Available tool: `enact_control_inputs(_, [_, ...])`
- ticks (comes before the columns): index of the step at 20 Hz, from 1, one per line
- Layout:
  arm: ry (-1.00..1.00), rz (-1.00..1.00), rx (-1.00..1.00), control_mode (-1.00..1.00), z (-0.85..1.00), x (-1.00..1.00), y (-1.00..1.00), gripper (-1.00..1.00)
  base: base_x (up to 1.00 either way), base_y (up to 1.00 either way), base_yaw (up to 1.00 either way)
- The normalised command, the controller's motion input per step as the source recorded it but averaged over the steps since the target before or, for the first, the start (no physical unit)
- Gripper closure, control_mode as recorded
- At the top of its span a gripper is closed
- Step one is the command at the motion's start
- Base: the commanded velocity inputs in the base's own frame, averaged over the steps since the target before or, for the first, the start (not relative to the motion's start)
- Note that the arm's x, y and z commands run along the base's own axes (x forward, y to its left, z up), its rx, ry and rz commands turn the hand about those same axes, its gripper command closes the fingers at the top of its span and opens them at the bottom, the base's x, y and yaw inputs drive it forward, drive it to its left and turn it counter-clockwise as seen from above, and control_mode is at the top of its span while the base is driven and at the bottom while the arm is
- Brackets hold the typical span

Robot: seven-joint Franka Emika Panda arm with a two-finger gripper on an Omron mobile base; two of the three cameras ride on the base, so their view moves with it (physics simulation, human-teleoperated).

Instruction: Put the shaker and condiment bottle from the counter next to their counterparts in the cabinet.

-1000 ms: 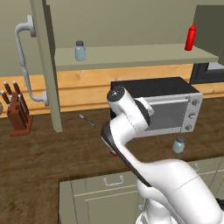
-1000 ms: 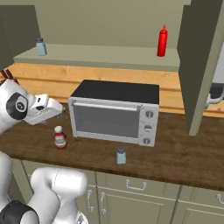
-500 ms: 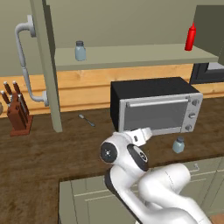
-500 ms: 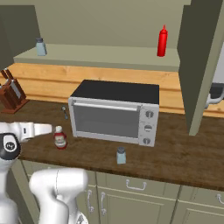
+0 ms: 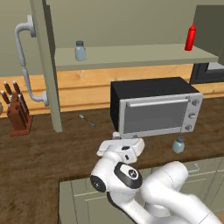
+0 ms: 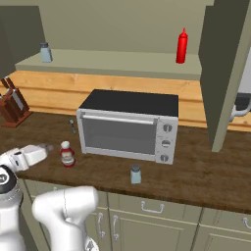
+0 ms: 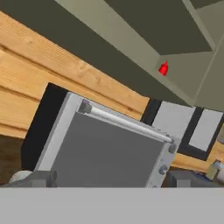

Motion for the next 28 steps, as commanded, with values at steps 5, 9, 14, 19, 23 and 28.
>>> enact_control_inputs(5, [-0.38, -0.13, 0.04, -1.0, -0.17, -0.02, 0.02, -1.0, 0.0, 0.0, 0.0])
enact_control_inputs(9, [-0.22, -0.14, 0.13, -1.0, -0.06, -0.08, 0.0, -1.0, 0.0, 0.0, 0.0])
enact_control_inputs(14, [-0.11, -0.1, 0.13, -1.0, 0.0, -0.14, 0.06, -1.0, 0.0, 0.0, 0.0])
enact_control_inputs(19, [-0.04, -0.02, 0.13, -1.0, 0.0, -0.02, 0.21, -1.0, 0.0, 0.0, 0.0])
enact_control_inputs(23, [-0.01, 0.0, 0.08, -1.0, -0.03, 0.03, 0.15, -1.0, 0.0, 0.0, 0.0])
enact_control_inputs(28, [0.0, 0.0, 0.08, -1.0, -0.04, 0.19, 0.03, -1.0, 0.0, 0.0, 0.0])
